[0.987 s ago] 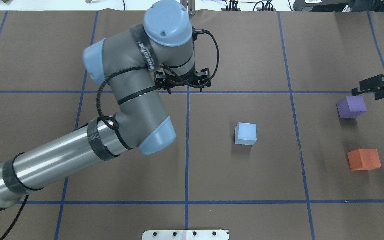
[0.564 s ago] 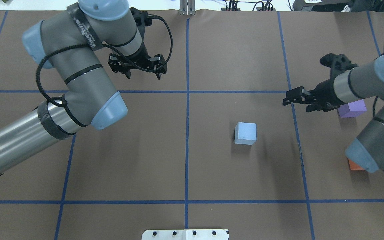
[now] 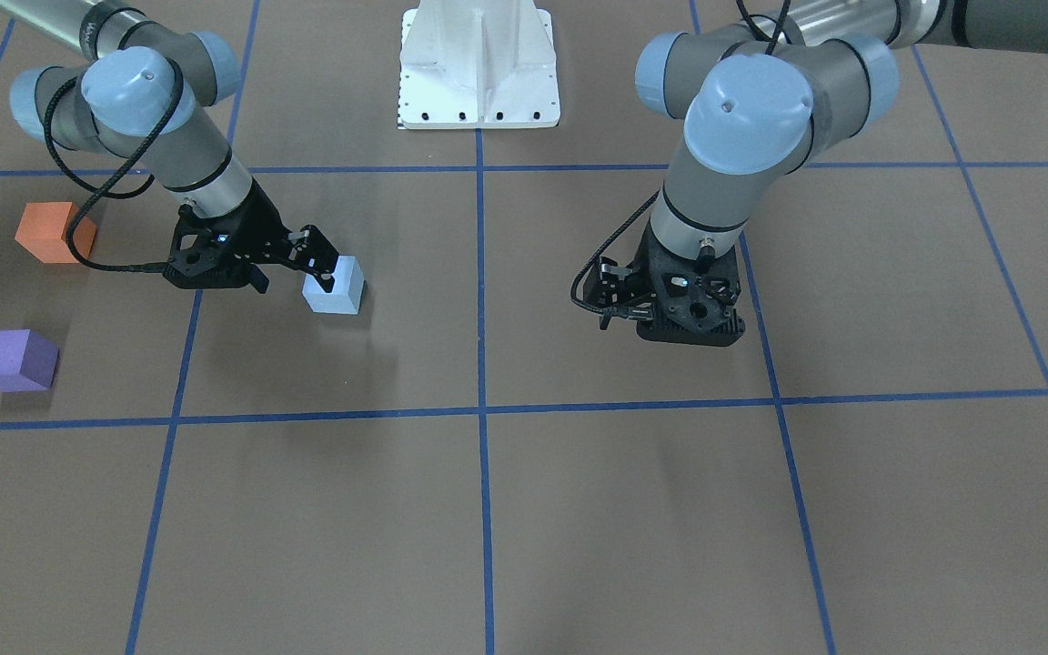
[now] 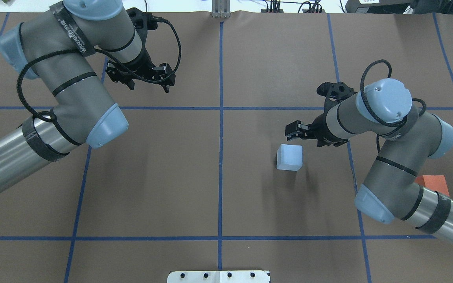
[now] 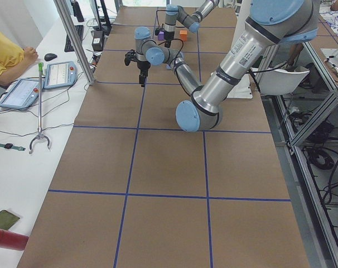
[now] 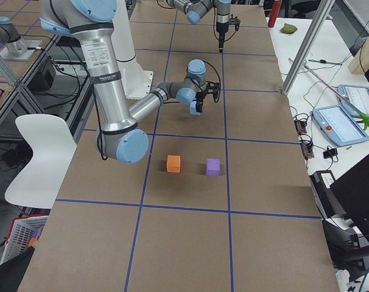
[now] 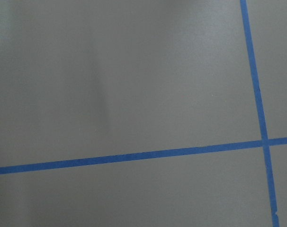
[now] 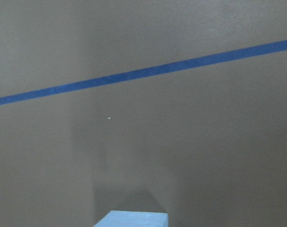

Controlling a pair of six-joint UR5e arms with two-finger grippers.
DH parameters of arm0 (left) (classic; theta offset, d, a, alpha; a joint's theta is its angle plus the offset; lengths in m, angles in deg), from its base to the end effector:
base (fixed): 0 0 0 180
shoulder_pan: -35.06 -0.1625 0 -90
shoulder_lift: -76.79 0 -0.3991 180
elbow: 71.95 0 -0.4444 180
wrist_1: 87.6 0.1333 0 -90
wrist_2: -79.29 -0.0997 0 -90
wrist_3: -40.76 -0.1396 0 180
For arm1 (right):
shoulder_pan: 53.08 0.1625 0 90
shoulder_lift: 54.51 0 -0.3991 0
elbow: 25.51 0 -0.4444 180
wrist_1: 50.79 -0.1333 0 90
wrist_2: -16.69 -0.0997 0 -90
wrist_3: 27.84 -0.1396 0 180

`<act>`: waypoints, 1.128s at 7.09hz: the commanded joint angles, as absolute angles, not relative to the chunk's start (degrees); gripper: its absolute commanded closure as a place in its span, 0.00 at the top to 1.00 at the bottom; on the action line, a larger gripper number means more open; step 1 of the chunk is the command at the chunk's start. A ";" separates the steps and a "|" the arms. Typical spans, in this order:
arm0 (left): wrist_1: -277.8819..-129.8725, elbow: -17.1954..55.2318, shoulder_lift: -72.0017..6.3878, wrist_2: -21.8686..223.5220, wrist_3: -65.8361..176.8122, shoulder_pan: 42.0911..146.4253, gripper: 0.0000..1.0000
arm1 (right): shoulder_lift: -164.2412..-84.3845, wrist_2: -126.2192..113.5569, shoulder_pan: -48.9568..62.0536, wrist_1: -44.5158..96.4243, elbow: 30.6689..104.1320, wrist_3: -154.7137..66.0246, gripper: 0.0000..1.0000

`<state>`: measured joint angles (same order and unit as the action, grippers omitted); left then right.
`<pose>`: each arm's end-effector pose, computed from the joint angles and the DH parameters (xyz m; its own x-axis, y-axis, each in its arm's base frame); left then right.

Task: Place blue block between orange and purple blocks
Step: 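Lower the right gripper onto the light blue cube and close it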

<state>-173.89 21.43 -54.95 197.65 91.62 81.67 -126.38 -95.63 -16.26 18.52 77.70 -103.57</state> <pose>0.4564 -0.5804 0.1716 0.6670 0.1030 -0.7379 0.0034 0.9900 0.1412 -0.4858 -0.4639 0.3115 0.5549 0.1306 0.8216 -0.1836 0.9825 -0.0321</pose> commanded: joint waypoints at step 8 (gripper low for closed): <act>-173.91 21.04 -54.52 197.51 92.00 81.38 1.00 | -123.24 -88.25 -23.64 24.62 75.31 -103.43 0.89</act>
